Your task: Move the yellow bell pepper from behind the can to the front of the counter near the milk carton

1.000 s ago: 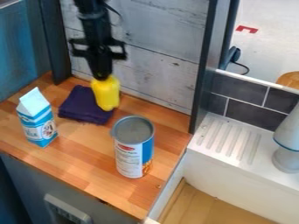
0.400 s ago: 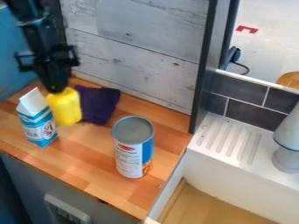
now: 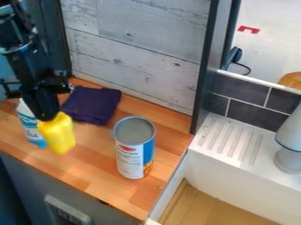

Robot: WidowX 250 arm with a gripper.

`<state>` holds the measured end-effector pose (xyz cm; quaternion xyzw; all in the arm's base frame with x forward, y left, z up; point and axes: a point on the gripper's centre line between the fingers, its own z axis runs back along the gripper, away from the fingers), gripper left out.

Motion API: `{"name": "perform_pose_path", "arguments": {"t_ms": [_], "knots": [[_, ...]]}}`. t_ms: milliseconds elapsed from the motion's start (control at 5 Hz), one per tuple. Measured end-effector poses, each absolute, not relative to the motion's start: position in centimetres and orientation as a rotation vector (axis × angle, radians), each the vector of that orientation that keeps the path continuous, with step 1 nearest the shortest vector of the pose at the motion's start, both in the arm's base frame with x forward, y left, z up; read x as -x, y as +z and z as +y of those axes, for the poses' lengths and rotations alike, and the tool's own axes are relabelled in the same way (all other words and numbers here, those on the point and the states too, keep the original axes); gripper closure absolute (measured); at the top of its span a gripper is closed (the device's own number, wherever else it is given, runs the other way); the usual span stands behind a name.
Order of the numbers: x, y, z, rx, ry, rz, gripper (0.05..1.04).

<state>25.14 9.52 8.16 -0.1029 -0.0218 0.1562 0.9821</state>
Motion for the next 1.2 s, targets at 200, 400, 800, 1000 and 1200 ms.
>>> {"name": "perform_pose_path", "arguments": {"t_ms": [200, 400, 800, 1000, 1200], "knots": [[-24.6, 6.8, 9.6, 0.168, 0.266, -0.091, 0.968], [-25.1, 6.0, 9.3, 0.139, 0.222, -0.142, 0.968], [-25.8, 4.8, 9.6, 0.109, 0.225, -0.153, 0.968], [-25.8, 4.3, 9.5, 0.104, 0.216, -0.150, 0.968], [-25.8, 3.8, 9.5, 0.097, 0.208, -0.140, 0.915]]}}
